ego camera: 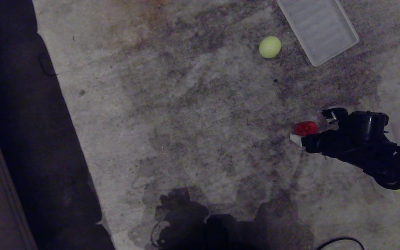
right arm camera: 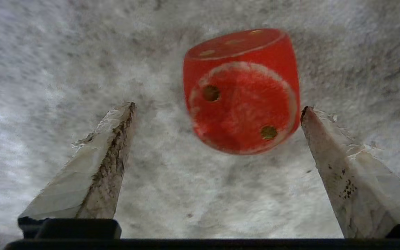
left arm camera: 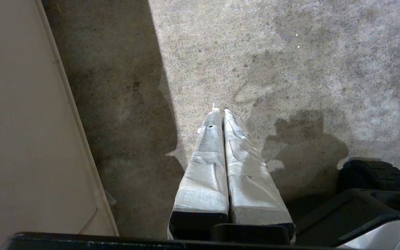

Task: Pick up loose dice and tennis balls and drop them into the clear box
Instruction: Pick up toys out of the box

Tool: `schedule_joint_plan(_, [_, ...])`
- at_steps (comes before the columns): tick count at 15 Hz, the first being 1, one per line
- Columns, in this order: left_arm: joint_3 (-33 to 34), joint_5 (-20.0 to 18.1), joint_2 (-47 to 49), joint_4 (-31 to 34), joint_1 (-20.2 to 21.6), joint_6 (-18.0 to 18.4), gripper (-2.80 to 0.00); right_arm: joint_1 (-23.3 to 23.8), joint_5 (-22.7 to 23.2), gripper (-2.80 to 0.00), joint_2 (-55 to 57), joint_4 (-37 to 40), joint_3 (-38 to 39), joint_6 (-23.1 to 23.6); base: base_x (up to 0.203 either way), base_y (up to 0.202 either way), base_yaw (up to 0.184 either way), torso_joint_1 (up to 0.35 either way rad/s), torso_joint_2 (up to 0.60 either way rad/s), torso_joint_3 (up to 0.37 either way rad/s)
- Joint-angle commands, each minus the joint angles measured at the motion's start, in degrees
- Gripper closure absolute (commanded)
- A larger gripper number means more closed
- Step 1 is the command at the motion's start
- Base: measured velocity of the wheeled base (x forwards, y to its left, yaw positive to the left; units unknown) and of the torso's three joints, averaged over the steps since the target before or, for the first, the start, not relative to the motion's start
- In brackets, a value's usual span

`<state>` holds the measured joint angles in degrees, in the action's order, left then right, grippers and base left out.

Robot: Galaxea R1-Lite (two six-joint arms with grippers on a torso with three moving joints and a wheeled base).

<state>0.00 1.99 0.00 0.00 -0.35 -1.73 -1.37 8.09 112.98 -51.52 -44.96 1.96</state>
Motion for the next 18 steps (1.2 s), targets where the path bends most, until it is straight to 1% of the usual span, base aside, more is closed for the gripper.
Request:
schedule_joint_plan(1, [0.09, 0.04, 0.09, 0.00, 0.00, -0.03, 0.00, 0.62, 0.07, -2.80, 1.09, -0.31, -0.59, 2.09, 0.000, 0.000, 0.000, 0.000, 0.00, 0.000])
schedule_joint_plan(2, [0.09, 0.04, 0.09, 0.00, 0.00, -0.03, 0.00, 0.71, 0.08, -2.80, 1.80, -0.57, -0.70, 2.48, 0.000, 0.000, 0.000, 0.000, 0.00, 0.000])
schedule_joint_plan(3, [0.09, 0.04, 0.09, 0.00, 0.00, -0.03, 0.00, 0.74, 0.01, -2.80, 2.23, -2.63, -0.80, 2.56, 0.000, 0.000, 0.000, 0.000, 0.00, 0.000])
schedule_joint_plan(4, [0.09, 0.04, 0.09, 0.00, 0.00, -0.02, 0.00, 0.82, -0.06, 0.00, 3.15, -4.72, -0.79, 2.83, 0.000, 0.000, 0.000, 0.000, 0.00, 0.000])
schedule_joint_plan(10, [0.09, 0.04, 0.09, 0.00, 0.00, -0.03, 0.00, 0.87, -0.26, 0.00, 3.63, -5.79, 0.03, 4.93, 0.000, 0.000, 0.000, 0.000, 0.00, 0.000])
schedule_joint_plan(13, [0.09, 0.04, 0.09, 0.00, 0.00, -0.03, 0.00, 1.04, -1.73, 0.00, -0.72, -4.82, 3.34, 5.45, 0.000, 0.000, 0.000, 0.000, 0.00, 0.000])
schedule_joint_plan(14, [0.09, 0.04, 0.09, 0.00, 0.00, -0.03, 0.00, 1.15, -1.85, 0.00, -3.23, -3.41, 4.72, 5.60, 0.000, 0.000, 0.000, 0.000, 0.00, 0.000])
schedule_joint_plan(18, [0.09, 0.04, 0.09, 0.00, 0.00, -0.03, 0.00, 1.54, -2.15, 0.00, -16.10, 6.67, 10.64, 5.74, 0.000, 0.000, 0.000, 0.000, 0.00, 0.000])
